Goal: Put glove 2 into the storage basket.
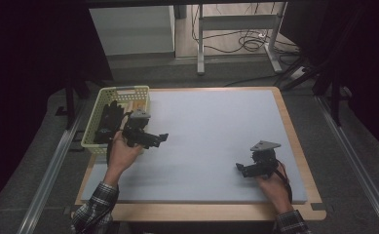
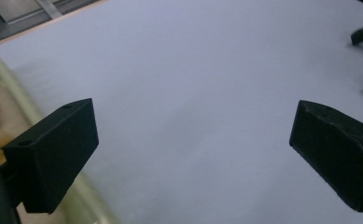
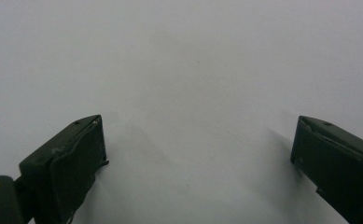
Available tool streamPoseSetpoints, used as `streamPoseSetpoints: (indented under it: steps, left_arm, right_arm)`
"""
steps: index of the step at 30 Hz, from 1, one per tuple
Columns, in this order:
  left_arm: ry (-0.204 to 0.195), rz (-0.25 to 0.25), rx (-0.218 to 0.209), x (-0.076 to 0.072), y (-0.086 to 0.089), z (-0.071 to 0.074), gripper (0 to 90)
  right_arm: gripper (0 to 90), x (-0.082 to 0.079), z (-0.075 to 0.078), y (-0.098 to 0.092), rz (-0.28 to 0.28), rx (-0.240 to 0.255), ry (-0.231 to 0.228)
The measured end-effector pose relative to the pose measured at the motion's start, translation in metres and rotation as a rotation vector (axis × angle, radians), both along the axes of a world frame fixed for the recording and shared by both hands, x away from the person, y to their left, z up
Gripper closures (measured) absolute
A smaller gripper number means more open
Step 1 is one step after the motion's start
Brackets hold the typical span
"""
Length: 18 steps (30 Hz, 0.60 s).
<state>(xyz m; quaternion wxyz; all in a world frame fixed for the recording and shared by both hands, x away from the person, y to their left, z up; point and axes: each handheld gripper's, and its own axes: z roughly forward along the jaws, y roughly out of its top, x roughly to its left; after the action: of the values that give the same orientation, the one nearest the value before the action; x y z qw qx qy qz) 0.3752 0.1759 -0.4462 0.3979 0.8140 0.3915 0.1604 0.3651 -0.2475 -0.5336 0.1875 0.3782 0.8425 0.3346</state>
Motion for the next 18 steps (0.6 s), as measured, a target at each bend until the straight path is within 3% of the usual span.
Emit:
streamPoseSetpoints:
  steps: [9, 14, 18]
  left_arm:
    - [0.002, -0.111, -0.014, -0.03, -0.031, -0.034, 1.7]
    - [0.003, -0.143, 0.026, -0.045, -0.046, -0.058, 1.5]
    - [0.027, -0.163, 0.048, -0.051, -0.054, -0.077, 1.3]
  right_arm:
    - [2.7, 0.0, 0.0, 0.0, 0.0, 0.0, 0.0]
    - [2.7, 0.0, 0.0, 0.0, 0.0, 0.0, 0.0]
    - [2.7, 0.0, 0.0, 0.0, 0.0, 0.001, 0.0]
